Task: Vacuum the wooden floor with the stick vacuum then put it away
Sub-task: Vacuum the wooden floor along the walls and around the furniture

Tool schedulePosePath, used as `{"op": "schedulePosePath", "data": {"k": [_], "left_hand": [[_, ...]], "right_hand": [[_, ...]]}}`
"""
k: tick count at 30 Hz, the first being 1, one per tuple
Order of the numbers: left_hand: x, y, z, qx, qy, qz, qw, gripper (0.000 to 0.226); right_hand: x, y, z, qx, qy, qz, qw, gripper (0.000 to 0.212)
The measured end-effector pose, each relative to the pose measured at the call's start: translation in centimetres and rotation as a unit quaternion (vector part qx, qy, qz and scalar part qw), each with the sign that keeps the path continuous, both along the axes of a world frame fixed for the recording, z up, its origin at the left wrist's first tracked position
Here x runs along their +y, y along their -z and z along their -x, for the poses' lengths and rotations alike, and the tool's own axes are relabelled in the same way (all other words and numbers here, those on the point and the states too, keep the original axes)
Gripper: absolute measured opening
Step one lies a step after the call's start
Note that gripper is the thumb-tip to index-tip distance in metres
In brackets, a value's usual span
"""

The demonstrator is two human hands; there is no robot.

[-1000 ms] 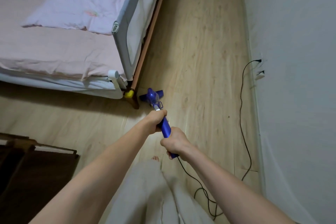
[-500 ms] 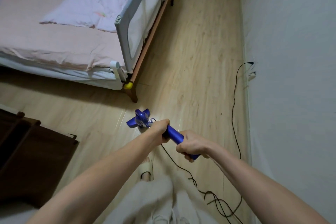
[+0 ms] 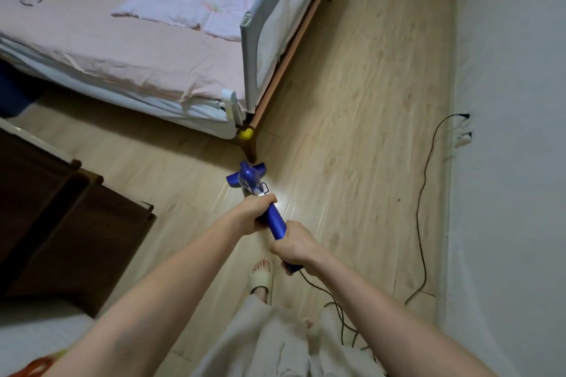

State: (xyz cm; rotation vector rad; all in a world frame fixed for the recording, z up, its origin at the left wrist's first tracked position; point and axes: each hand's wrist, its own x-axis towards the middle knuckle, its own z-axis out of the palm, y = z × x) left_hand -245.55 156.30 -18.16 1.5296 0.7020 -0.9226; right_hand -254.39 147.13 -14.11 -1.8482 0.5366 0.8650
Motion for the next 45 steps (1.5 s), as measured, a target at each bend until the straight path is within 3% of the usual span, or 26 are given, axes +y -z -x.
{"op": "schedulePosePath", "data": {"k": [5,13,19,23,30,37,45], "left_hand": [[-0.4,-0.8,0.2,0.003,-0.017,0.029,0.999,0.018],[-1.8,-1.3,1.9,0.033,-0.073,0.049,0.996,0.01],[-5.3,-2.5,3.1,0.054,-0.121,0.099,0.986,0.014],[-4.5,-1.6,2.6,0.029,-0.077,0.048,0.995,0.016],[-2.1,-0.6,1.3,-0.003,-0.035,-0.003,0.999,0.018],[-6.6,-3.0,5.4,0.001,0.04,0.04,0.998,0.015],[-12.9,-4.7,10.0,0.025,0.151,0.067,0.986,0.019]], "right_hand": [[-1.7,-0.1,-1.0,-0.011,-0.053,0.031,0.998,0.018],[-4.4,-2.4,0.0,0.004,-0.119,-0.002,0.993,0.017],[-8.7,-4.0,0.0,0.019,-0.145,0.04,0.988,0.021],[-6.4,-2.4,0.7,0.012,-0.086,0.039,0.995,0.02],[-3.4,-0.2,0.2,-0.018,-0.077,0.069,0.994,0.023],[-7.8,-2.8,5.3,-0.024,-0.05,0.136,0.989,0.023],[-10.8,-5.6,11.9,-0.02,0.088,0.143,0.986,0.018]]}}
